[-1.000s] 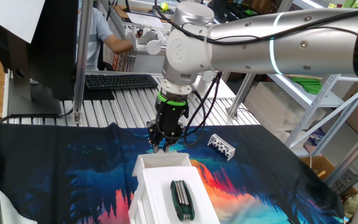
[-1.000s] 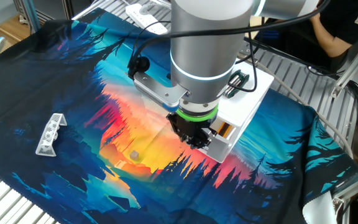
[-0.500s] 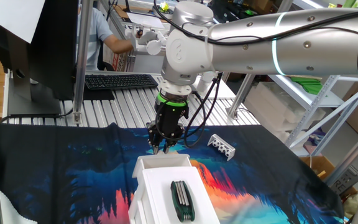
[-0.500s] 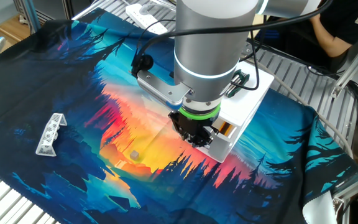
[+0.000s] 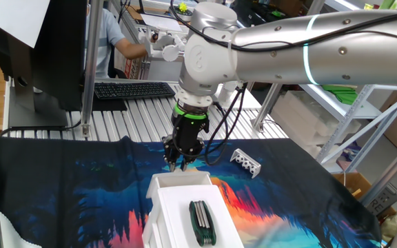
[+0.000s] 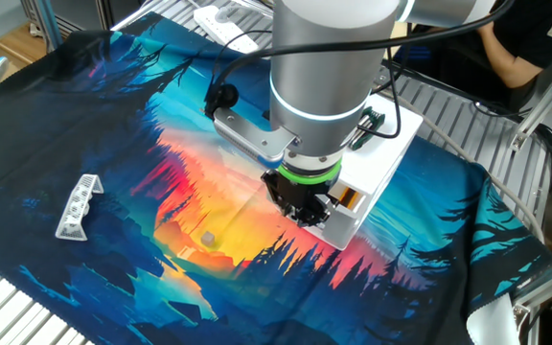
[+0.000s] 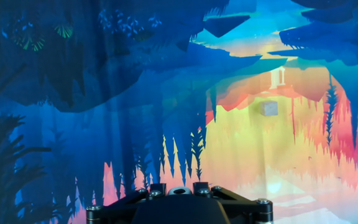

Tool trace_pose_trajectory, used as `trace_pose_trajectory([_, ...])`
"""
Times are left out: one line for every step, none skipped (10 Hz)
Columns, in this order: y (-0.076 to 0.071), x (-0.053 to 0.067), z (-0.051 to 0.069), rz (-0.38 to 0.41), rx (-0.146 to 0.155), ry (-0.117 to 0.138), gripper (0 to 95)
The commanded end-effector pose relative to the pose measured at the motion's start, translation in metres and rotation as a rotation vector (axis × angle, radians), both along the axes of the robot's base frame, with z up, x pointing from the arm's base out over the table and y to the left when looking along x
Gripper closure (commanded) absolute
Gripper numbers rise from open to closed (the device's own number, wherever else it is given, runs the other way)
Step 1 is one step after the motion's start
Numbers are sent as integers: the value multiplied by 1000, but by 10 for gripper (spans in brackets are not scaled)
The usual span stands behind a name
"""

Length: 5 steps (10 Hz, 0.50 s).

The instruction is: Grasp the handle and close the drawer

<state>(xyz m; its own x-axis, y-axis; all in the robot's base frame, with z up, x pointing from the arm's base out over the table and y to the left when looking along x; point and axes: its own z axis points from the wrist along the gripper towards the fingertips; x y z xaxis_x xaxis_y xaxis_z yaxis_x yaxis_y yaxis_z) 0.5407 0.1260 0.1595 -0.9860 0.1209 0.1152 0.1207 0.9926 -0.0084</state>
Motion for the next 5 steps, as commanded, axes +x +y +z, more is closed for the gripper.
trace_pose_trajectory([1, -2, 1, 2, 0, 2, 950])
trace_pose_trajectory([1, -3, 1, 2, 1, 2, 950])
trace_pose_trajectory([1, -4, 1, 1, 3, 3, 950])
trace_pose_trajectory([2, -4, 0, 1, 3, 3, 950])
trace_pose_trajectory([2, -4, -2, 1, 4, 1, 950])
